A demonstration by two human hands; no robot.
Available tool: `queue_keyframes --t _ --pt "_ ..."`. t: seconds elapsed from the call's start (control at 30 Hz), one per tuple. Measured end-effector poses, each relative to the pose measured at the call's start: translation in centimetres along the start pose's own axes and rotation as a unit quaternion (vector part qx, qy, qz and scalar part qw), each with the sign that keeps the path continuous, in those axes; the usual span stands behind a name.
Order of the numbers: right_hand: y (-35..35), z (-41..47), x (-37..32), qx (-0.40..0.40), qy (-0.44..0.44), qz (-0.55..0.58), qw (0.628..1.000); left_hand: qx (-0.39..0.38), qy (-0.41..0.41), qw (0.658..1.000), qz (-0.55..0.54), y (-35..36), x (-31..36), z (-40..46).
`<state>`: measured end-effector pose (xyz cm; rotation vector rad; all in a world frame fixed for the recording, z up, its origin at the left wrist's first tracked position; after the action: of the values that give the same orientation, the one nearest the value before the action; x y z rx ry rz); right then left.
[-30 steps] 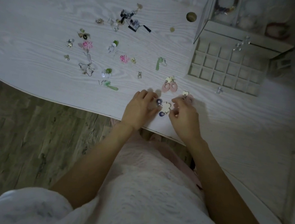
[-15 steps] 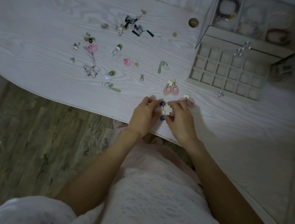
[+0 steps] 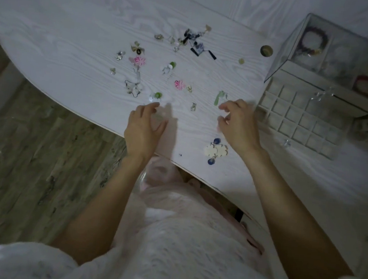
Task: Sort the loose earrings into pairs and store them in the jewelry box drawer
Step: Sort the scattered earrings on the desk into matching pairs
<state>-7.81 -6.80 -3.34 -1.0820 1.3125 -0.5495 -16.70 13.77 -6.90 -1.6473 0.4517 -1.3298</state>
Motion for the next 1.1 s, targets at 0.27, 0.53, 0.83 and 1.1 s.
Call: queue_keyframes --t 0.27,0.53,0.83,1.1 --pt "2.7 7.1 0.8 -0.050 0.043 -0.084 0.994 -0.056 -0.103 0.993 0.001 0.3 -0.8 1.8" --pt "2.4 5.4 -0.4 -0.030 0.047 0.004 0.998 -0.123 -0.004 0.992 -0.030 0.8 -1.0 2.1" --pt "6.4 -1.7 -3.9 -0.091 0.048 0.083 0.991 -0.192 0.052 0.974 -0.109 1.6 0.8 -0.3" --pt "6.3 -2.9 -3.5 -0.113 0.061 0.077 0.989 -0.203 0.070 0.974 -0.077 1.4 0.5 -1.0"
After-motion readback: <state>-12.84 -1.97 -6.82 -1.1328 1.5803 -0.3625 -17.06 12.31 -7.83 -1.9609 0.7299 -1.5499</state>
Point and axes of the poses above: each hand's wrist, its own z-axis towards the middle knuckle, its own y-axis out of the palm, x = y × z, the point moved 1 cm from there along z, towards the middle knuckle, and after that the axes turned 2 degrees about -z, right-handed, at the moved point
